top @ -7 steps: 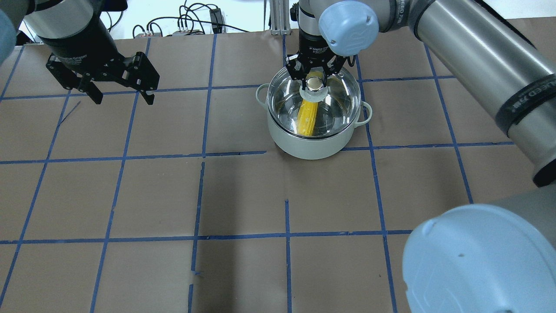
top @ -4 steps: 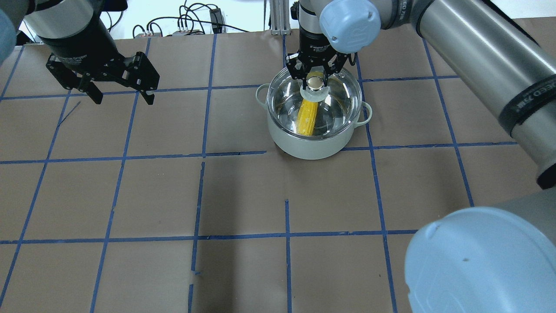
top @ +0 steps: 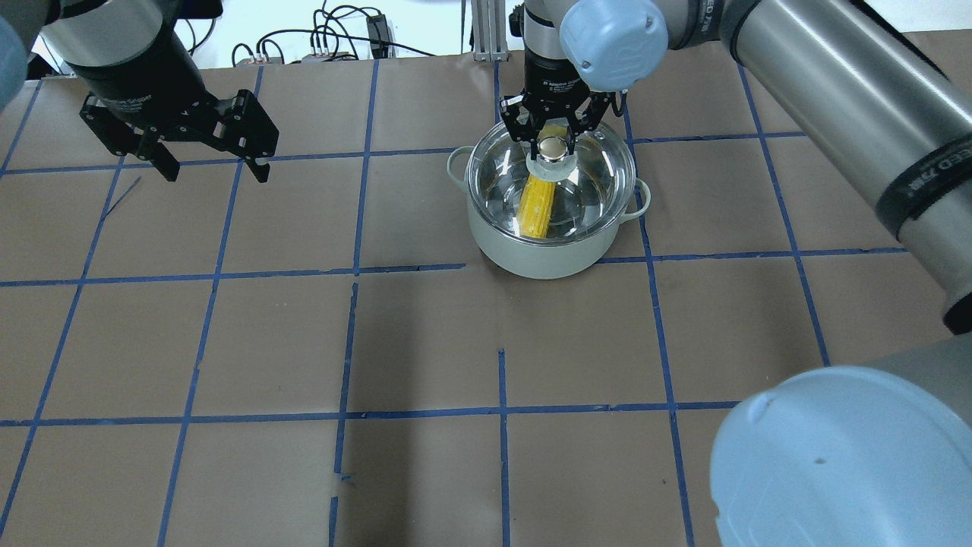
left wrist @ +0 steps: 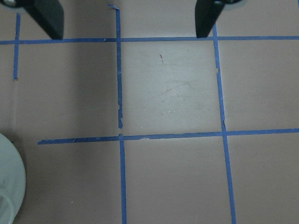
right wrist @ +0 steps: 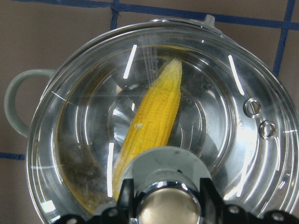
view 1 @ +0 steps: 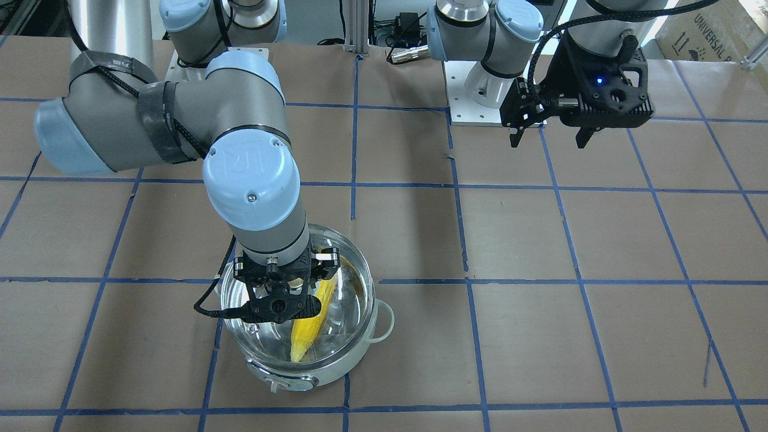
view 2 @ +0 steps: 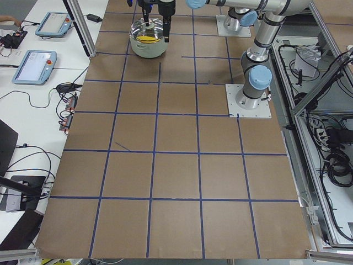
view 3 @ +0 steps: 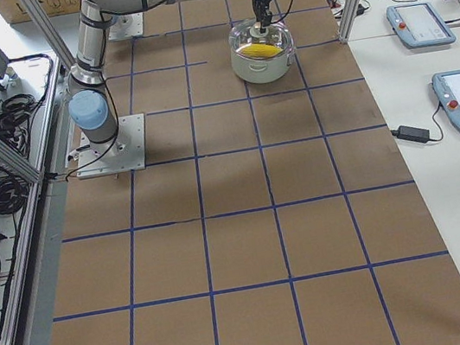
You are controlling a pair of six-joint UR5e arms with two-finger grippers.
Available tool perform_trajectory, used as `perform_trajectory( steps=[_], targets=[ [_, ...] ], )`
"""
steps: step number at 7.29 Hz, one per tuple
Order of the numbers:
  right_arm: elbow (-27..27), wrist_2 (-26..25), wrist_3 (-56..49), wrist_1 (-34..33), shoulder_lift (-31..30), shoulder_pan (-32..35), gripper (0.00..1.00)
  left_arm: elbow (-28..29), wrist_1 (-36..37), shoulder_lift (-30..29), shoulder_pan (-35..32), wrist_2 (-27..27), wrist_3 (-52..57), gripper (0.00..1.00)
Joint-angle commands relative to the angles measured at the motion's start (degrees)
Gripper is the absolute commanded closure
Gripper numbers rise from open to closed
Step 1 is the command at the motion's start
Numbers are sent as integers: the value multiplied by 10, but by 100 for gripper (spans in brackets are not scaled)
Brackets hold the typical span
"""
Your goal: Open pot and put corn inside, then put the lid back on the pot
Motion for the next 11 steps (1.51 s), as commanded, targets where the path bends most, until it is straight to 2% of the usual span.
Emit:
perform_trajectory(
  steps=[1,9,11],
  targets=[
    [0,1,0,1,2,0,57,0,0,1,0,0,0,0],
    [-2,2,-4,-2,6,-1,55,-1,0,1,0,0,0,0],
    [-3,2,-8,-4,6,-1,39,-1,0,2,0,0,0,0]
  ],
)
